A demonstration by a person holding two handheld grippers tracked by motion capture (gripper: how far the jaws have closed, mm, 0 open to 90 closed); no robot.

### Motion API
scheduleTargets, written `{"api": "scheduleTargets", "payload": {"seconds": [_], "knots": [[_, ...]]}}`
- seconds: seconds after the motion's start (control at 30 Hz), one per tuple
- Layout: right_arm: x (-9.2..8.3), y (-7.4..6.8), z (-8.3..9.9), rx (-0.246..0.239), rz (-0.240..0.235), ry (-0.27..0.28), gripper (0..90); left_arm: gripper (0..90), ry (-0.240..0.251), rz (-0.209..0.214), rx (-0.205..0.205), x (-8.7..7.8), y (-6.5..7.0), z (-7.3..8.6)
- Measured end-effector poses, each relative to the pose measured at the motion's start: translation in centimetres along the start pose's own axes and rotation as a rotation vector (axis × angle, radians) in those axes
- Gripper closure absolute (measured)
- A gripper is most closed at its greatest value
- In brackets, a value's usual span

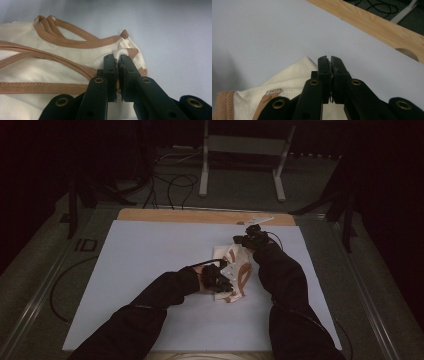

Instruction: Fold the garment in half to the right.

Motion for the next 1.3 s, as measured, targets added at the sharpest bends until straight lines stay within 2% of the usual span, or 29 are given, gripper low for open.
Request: {"api": "scheduleTargets", "payload": {"seconds": [0.27, 0.4, 0.57, 0.63, 0.87, 0.97, 1.0, 1.03, 1.07, 1.1, 1.13, 1.17, 1.2, 1.23, 1.27, 1.3], "knots": [[-0.1, 0.8, 0.9, 0.003, 0.016, -0.009, 87.8, 84.8, -0.003, -0.006, -0.005, 1.0, 0.0, -0.4], [-0.1, 1.3, 1.6, 0.022, 0.024, -0.011, 87.7, 84.7, -0.010, -0.008, -0.005, 1.5, 0.0, -0.5], [0.1, 1.6, 2.2, 0.024, 0.032, -0.017, 87.6, 84.4, -0.008, -0.004, -0.024, 2.1, 0.0, -0.5], [0.2, 1.8, 2.6, 0.032, 0.034, -0.018, 87.6, 83.0, 0.002, -0.001, -0.040, 2.5, 0.1, -0.4], [0.3, 2.1, 3.3, 0.053, 0.044, -0.021, 87.2, 79.2, 0.022, 0.002, -0.053, 3.0, 0.1, -0.5], [0.3, 2.3, 3.9, 0.068, 0.044, -0.027, 84.8, 75.4, 0.040, 0.000, -0.066, 3.2, 0.0, -0.5], [0.3, 2.3, 3.9, 0.068, 0.044, -0.027, 84.8, 71.5, 0.040, 0.000, -0.066, 3.2, 0.0, -0.5], [0.3, 2.3, 4.1, 0.072, 0.042, -0.030, 77.7, 68.7, 0.057, 0.015, -0.081, 3.2, 0.2, -0.7], [0.3, 2.3, 4.1, 0.072, 0.042, -0.030, 77.7, 64.6, 0.057, 0.015, -0.081, 3.2, 0.2, -0.7], [0.3, 2.3, 4.2, 0.071, 0.045, -0.031, 69.2, 59.5, 0.056, 0.027, -0.092, 3.1, 0.4, -0.8], [0.3, 2.3, 4.2, 0.071, 0.045, -0.031, 69.2, 56.6, 0.056, 0.027, -0.092, 3.1, 0.4, -0.8], [0.2, 2.3, 4.0, 0.070, 0.047, -0.032, 62.7, 53.0, 0.062, 0.025, -0.092, 2.9, 0.5, -0.9], [0.2, 2.3, 4.0, 0.070, 0.047, -0.032, 62.7, 50.3, 0.062, 0.025, -0.092, 2.9, 0.5, -0.9], [0.1, 2.3, 3.8, 0.075, 0.044, -0.030, 55.4, 48.1, 0.070, 0.021, -0.104, 2.7, 0.5, -1.1], [0.1, 2.3, 3.8, 0.075, 0.044, -0.030, 55.4, 44.5, 0.070, 0.021, -0.104, 2.7, 0.5, -1.1], [0.1, 2.2, 3.5, 0.073, 0.039, -0.028, 49.4, 41.2, 0.084, 0.010, -0.111, 2.4, 0.4, -1.3]]}}
Point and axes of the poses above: each handheld gripper's, and its own axes: x roughly forward along the jaws, z roughly out of its underside, y roughly to its right, the point moved 9 cm from there along x, roughly forward along the jaws, and after that the axes turned 12 degrees about y, right-handed, at the moved point
